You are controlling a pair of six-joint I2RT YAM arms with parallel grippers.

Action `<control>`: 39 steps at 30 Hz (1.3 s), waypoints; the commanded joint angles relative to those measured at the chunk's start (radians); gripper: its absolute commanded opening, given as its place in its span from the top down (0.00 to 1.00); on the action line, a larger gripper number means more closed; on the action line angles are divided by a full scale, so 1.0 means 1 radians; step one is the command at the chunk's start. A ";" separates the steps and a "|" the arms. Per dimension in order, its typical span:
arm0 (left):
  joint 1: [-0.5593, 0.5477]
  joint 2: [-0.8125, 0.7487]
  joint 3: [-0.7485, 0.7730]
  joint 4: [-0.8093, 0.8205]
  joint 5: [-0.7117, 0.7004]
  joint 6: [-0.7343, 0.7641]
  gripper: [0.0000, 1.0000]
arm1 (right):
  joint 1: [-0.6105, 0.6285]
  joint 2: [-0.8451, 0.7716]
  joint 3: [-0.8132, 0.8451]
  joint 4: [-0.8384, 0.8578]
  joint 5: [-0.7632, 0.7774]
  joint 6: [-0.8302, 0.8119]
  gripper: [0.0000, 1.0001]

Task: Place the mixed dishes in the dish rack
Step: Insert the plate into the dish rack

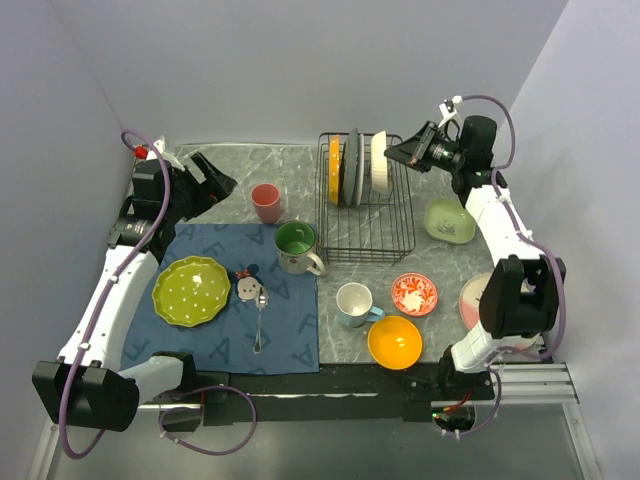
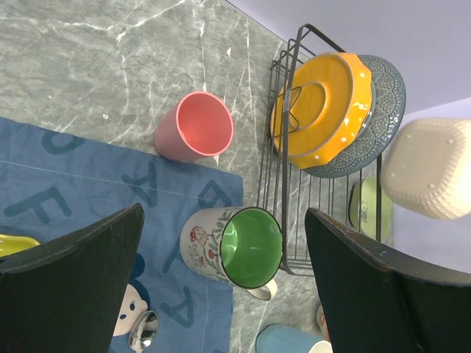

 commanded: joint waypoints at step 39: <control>0.006 -0.017 0.042 0.006 0.001 -0.006 0.03 | -0.093 0.396 0.039 0.507 -0.299 0.361 1.00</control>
